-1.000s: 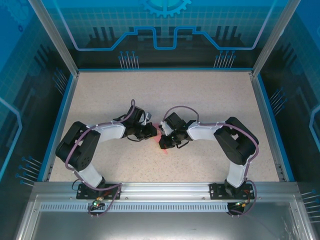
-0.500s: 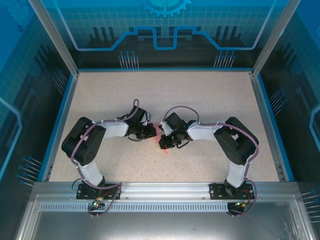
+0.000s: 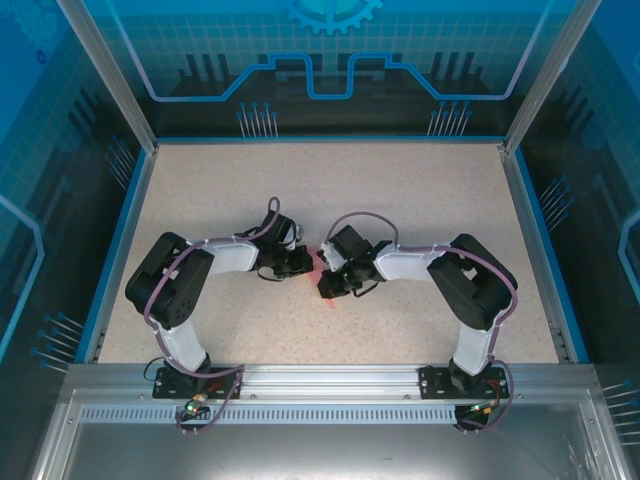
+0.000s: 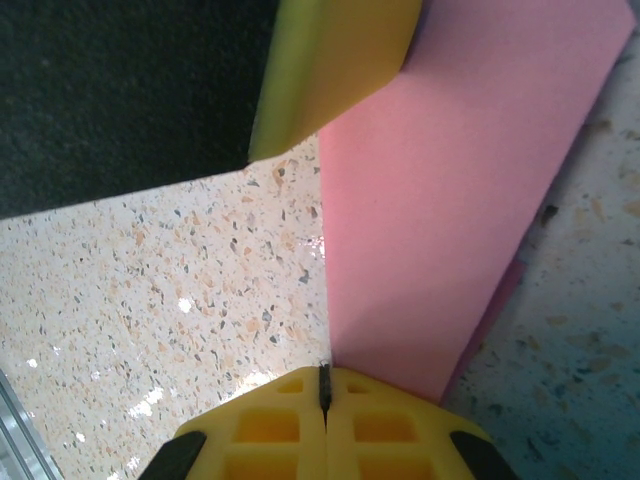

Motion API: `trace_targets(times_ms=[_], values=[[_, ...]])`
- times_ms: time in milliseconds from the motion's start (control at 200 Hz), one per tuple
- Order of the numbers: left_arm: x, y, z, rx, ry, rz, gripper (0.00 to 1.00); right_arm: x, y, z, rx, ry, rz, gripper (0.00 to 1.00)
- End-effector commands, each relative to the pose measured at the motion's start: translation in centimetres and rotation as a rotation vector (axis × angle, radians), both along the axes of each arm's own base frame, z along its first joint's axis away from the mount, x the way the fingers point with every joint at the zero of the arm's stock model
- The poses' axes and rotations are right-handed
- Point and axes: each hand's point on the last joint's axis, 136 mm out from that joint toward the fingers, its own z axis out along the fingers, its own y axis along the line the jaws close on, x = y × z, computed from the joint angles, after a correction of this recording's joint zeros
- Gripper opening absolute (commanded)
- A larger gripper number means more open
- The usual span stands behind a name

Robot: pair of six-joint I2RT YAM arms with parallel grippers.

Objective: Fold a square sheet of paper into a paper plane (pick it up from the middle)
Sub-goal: Fold the wing for the fifth time at the center of the table.

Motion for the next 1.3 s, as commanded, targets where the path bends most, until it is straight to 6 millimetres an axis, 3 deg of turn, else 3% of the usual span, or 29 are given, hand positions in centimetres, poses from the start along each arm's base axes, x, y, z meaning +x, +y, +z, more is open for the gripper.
trace_targets(times_ms=[0, 150, 340, 525, 905, 1040, 1075, 1295], values=[[-0.2, 1.4, -2.0, 0.085, 0.013, 0.002, 0.11, -1.0, -0.5, -0.2, -0.035, 0.046, 0.013, 0.01], [-0.8, 1.6, -2.3, 0.082, 0.030, 0.007, 0.11, 1.5, 1.1, 2.1, 0.017, -0.026, -0.032, 0.02], [-1.1, 1.5, -2.5, 0.069, 0.039, 0.012, 0.11, 2.8, 1.1, 0.3, -0.006, -0.018, -0.081, 0.02], [-1.0, 1.5, -2.3, 0.072, 0.032, 0.010, 0.10, 2.6, 0.8, -0.7, -0.029, 0.001, -0.081, 0.02], [0.9, 1.6, -1.2, 0.070, -0.039, -0.015, 0.12, -1.8, -3.0, -4.6, -0.137, 0.115, -0.039, 0.01], [1.6, 1.5, -0.4, 0.046, -0.081, -0.029, 0.15, -4.2, -4.3, -6.2, -0.168, 0.189, 0.011, 0.01], [1.9, 1.5, 0.0, 0.044, -0.097, -0.032, 0.15, -5.3, -5.5, -7.0, -0.202, 0.217, 0.018, 0.01], [2.3, 2.1, -0.1, 0.052, -0.114, -0.029, 0.16, -6.4, -6.3, -7.1, -0.208, 0.236, 0.028, 0.01]])
